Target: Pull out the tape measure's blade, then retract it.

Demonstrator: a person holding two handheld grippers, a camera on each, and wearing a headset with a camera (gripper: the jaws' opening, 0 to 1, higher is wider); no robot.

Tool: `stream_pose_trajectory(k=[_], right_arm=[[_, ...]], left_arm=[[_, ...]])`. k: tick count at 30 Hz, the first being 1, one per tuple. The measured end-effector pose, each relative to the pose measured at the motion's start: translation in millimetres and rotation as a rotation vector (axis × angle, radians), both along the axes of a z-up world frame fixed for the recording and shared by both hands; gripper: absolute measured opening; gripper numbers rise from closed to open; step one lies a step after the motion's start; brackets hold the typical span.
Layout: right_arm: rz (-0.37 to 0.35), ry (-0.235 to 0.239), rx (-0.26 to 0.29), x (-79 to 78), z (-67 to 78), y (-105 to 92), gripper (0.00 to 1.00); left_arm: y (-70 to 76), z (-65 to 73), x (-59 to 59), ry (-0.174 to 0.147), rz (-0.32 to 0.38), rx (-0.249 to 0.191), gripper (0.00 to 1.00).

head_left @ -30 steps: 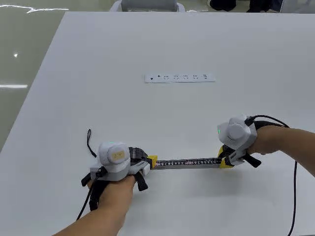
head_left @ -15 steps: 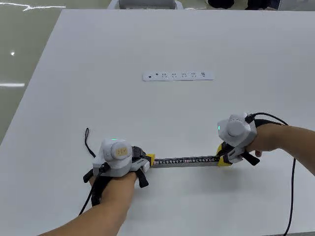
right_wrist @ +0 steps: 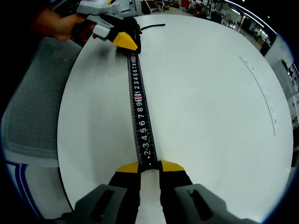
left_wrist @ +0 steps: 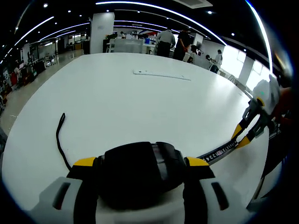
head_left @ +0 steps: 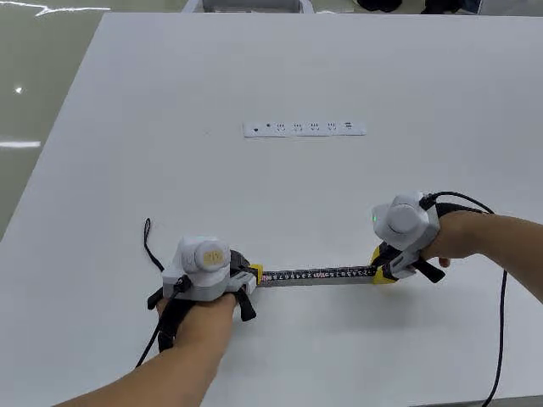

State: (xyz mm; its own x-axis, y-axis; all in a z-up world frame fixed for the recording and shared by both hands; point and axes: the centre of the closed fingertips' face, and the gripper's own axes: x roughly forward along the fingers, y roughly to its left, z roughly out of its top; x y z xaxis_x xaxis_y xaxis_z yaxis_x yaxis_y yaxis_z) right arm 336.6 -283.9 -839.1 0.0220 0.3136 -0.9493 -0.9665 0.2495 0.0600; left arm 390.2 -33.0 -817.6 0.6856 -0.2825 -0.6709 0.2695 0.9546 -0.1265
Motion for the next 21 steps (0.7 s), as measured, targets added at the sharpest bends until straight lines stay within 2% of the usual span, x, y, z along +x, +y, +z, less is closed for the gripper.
stream_pose_trajectory(k=[6, 8, 16, 21], right_arm=[[-0.002, 0.001, -0.002, -0.6, 0.5, 0.3, 0.14], [-0.002, 0.000, -0.002, -0.6, 0.5, 0.4, 0.14], [0.003, -0.007, 0.000, -0.3, 0.4, -0.1, 0.14], [-0.017, -0.003, -0.001, 0.8, 0.4, -0.1, 0.13]], left_arm=[[-0.2, 0.3, 1.1, 0.013, 0.026, -0.034, 0.73], [-0.7, -0.5, 0.5, 0.021, 0.019, -0.032, 0.72], [-2.5, -3.6, -1.4, 0.022, -0.018, 0.013, 0.70], [-2.2, -4.5, -1.2, 0.034, -0.014, 0.033, 0.70]])
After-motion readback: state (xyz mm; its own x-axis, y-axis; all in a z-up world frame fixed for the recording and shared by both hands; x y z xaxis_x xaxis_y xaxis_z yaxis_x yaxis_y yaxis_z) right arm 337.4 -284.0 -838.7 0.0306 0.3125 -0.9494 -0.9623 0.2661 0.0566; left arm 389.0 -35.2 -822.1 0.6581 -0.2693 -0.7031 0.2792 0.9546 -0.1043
